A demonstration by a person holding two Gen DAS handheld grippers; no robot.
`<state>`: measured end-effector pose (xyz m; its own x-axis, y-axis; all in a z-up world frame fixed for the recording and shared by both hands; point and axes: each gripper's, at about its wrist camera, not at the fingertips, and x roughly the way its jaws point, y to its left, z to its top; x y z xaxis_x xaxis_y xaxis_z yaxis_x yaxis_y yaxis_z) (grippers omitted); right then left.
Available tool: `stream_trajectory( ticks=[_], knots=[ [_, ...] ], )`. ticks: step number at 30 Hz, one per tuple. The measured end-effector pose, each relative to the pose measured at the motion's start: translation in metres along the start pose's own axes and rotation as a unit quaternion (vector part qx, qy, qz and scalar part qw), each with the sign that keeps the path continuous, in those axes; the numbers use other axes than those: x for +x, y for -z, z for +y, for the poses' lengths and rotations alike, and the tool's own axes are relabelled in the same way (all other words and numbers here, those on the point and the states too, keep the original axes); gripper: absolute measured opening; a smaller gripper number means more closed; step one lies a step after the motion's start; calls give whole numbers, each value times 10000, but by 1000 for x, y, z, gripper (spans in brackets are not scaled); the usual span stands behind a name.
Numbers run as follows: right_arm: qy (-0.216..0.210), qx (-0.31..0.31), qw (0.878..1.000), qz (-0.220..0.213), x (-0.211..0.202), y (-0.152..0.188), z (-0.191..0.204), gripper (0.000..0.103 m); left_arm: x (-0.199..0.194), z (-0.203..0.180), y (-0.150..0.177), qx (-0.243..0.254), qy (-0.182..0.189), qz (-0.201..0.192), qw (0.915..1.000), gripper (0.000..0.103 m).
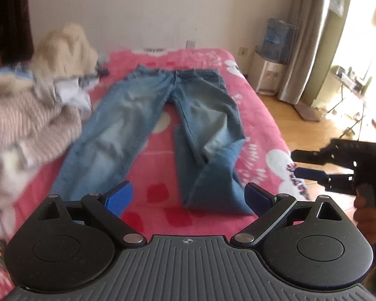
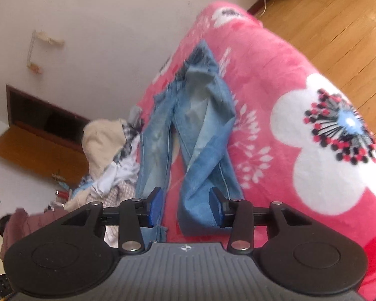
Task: Fold clothes
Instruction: 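Move the right gripper to the hem of the folded-over jeans leg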
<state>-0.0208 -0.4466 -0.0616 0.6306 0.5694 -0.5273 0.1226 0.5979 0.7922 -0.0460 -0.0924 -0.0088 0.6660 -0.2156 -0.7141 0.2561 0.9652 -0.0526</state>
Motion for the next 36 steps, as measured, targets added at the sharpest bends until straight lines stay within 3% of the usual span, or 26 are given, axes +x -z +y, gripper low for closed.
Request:
stream_trajectory(
  ticks=[3,7,11,14,16,20,23,24,25,27,29,31,34,36],
  knots=[
    [69,-80,9998,173,15,1,7,46,20,-3,-4,-28,267,283,9992,96],
    [159,-308,9984,442,40,3,20,47,46,-9,3,466,516,201,9974,96],
    [517,-756,9933,706,72,0,29,53,85,0,21,981,1211,105,9877,96],
    [922,-608,9907,799,92,-8,18,54,111,9,36,1164,1555,55,9809,95],
    [927,-418,9908,897,99,-9,10,54,126,13,45,1178,1756,134,9773,93],
    [693,-438,9884,1280,114,-1,9,54,154,22,57,1175,2035,345,9714,65],
    [710,-724,9838,1475,130,6,16,53,171,28,62,1056,2133,354,9706,55],
    [701,-820,9830,1483,135,8,18,48,175,28,63,1036,2139,334,9708,53],
    [691,-915,9822,1489,139,10,20,27,180,28,65,1020,2139,309,9710,49],
    [698,-1021,9813,1472,146,9,24,10,185,28,67,953,2167,190,9714,41],
    [654,-1042,9835,1330,146,3,29,6,181,29,64,794,2216,2,9719,20],
    [494,-1184,9858,1084,142,-6,41,5,174,31,53,618,2329,-114,9705,12],
    [7,-1036,9918,745,127,-26,54,5,153,40,22,44,3038,-187,9525,6],
    [-475,-757,9946,525,114,-40,54,5,138,42,5,-254,3661,-300,9297,6]
  ],
)
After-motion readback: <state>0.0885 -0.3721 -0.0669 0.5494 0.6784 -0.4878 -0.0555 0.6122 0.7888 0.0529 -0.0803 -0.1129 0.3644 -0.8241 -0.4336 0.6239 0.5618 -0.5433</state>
